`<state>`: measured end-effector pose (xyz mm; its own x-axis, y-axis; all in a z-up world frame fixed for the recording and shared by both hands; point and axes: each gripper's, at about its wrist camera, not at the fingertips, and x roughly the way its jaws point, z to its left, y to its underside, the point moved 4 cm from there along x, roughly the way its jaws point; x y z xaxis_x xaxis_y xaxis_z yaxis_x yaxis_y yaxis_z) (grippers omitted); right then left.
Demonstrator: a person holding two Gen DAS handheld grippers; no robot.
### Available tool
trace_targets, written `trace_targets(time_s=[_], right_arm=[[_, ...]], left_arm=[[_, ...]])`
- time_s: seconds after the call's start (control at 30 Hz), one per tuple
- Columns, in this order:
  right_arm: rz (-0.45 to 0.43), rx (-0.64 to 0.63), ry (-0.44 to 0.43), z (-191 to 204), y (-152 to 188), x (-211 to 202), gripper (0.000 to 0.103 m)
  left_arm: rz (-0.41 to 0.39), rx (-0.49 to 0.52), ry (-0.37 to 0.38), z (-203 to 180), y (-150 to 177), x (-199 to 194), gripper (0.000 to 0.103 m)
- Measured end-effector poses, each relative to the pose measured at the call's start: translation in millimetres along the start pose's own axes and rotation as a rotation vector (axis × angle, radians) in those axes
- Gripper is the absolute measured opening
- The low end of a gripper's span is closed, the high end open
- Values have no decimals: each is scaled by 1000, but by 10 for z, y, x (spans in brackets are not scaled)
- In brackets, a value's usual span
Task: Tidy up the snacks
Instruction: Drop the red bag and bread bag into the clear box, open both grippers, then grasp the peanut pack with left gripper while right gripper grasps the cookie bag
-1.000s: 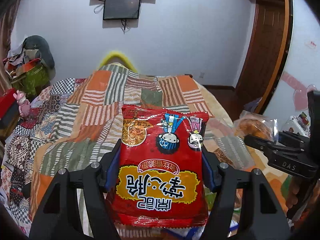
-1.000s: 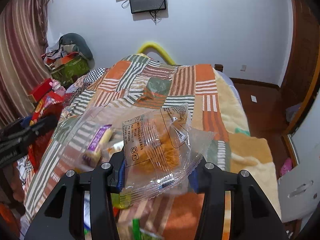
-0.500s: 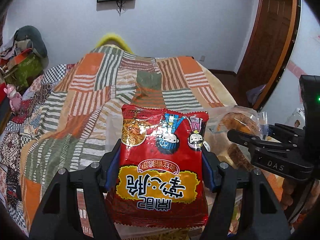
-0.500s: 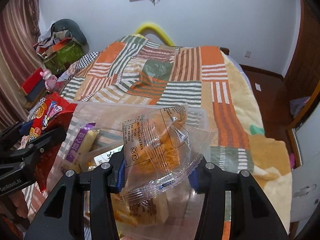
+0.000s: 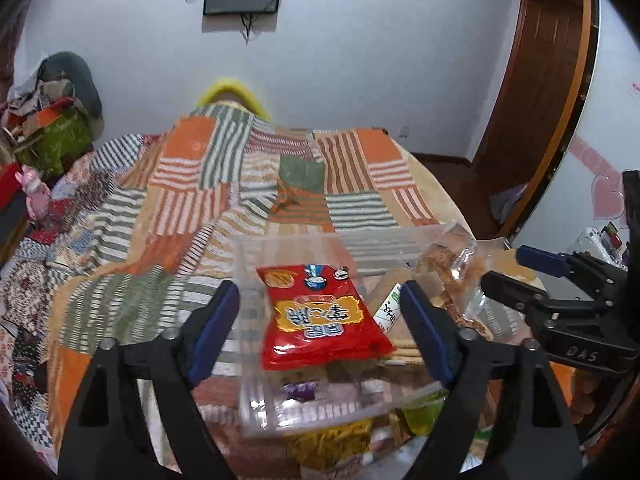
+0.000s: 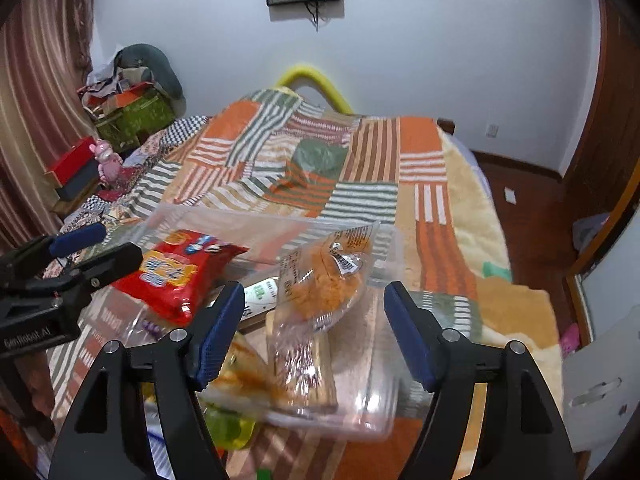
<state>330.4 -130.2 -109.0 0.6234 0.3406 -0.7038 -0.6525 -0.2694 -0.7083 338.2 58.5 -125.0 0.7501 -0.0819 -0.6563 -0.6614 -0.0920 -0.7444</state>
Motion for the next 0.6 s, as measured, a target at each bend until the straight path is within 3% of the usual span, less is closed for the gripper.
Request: trace_targets(time_s=[0.33,0.6], right_arm=[[-92,-33,-24,141,226,-652,81],[-12,-15,-61,168,743,-708,82]], left_arm=[[-15,19,-22,112,300,-692,92],[60,60,-28,109,908,-937,94]])
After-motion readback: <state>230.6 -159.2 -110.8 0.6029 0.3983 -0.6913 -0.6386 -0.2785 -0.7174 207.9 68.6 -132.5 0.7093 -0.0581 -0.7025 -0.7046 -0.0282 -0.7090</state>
